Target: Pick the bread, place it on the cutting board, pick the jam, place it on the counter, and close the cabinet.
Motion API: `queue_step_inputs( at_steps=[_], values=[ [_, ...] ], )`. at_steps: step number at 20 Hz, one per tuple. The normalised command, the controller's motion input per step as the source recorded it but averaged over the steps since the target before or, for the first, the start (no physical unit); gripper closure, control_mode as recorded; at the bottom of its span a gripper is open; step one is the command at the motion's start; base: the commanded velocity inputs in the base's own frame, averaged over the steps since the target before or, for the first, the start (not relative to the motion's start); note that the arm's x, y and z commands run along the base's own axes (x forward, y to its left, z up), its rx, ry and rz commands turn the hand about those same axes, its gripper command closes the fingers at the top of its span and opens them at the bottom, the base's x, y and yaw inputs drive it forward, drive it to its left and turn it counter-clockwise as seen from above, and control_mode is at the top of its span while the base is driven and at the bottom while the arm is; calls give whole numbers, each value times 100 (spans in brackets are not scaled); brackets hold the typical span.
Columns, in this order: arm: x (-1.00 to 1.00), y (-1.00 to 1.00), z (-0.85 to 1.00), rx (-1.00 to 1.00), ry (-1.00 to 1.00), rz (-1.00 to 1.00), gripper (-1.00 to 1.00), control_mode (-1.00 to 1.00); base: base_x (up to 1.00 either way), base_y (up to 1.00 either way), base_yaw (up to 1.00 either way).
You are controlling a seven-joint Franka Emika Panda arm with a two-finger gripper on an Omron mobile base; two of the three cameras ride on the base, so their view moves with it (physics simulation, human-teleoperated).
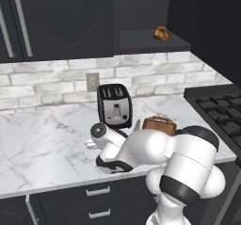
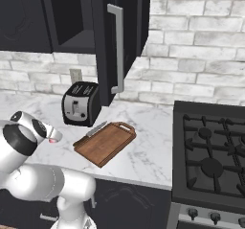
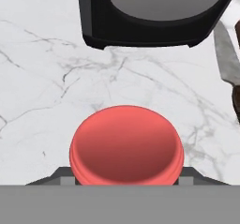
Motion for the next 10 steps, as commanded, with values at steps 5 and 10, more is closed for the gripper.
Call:
queue_step_inputs(
  at_steps=[5,10],
  values=[
    [0,0,-7,0,0,0,100,-100,0,0,0],
    [0,0,-11,0,2,0,100,-100,0,0,0]
  ],
)
